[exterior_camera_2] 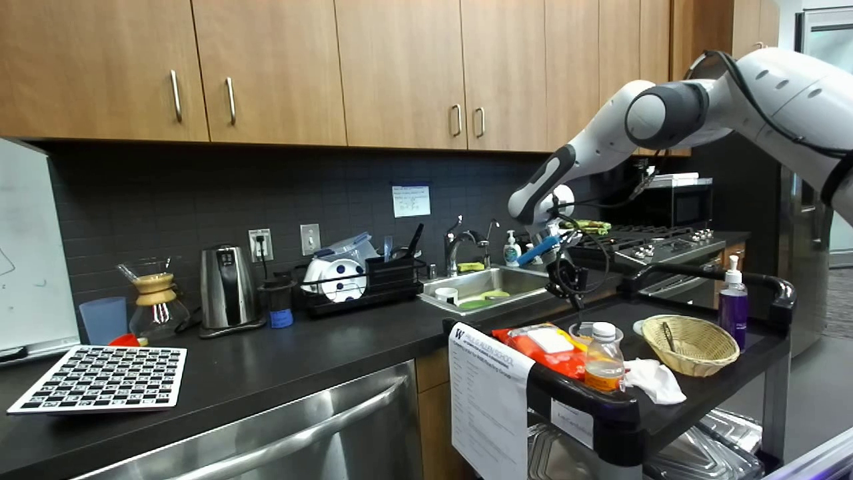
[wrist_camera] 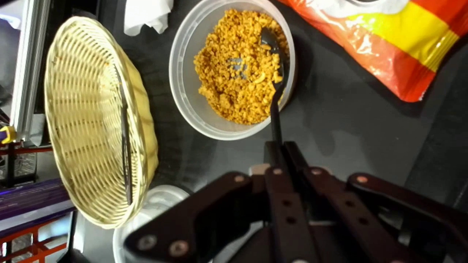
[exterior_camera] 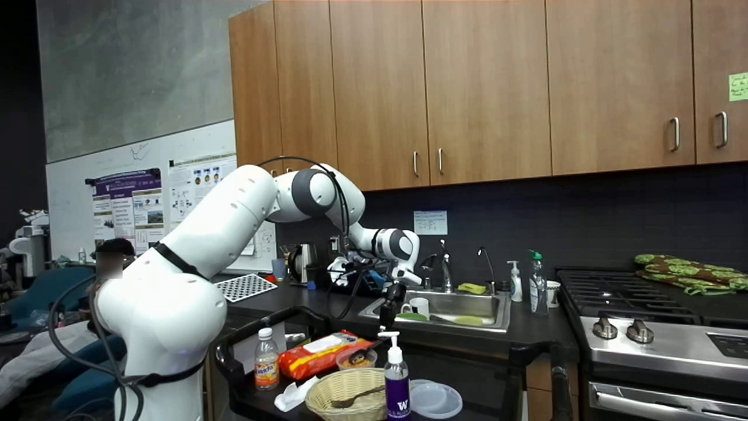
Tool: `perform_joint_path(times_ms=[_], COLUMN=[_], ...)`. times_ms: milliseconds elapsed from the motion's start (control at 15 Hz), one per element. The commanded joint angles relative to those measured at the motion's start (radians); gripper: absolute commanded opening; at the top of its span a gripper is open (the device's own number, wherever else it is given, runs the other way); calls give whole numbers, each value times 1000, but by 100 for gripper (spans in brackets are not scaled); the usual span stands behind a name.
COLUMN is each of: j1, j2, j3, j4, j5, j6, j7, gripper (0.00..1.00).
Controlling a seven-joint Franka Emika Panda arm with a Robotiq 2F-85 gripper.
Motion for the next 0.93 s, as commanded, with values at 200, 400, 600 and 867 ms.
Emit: perform_joint_path(times_ms=[200, 400, 600, 867], j1=[10, 9, 6, 10], j2=[-119, -159, -206, -276], j3=[-13, -16, -17, -12], j4=[-173, -234, -302, -408], j5=[-84, -121, -141, -150], j6=[163, 218, 261, 314], j7=[6, 11, 16, 26], gripper=[1, 1, 1, 1])
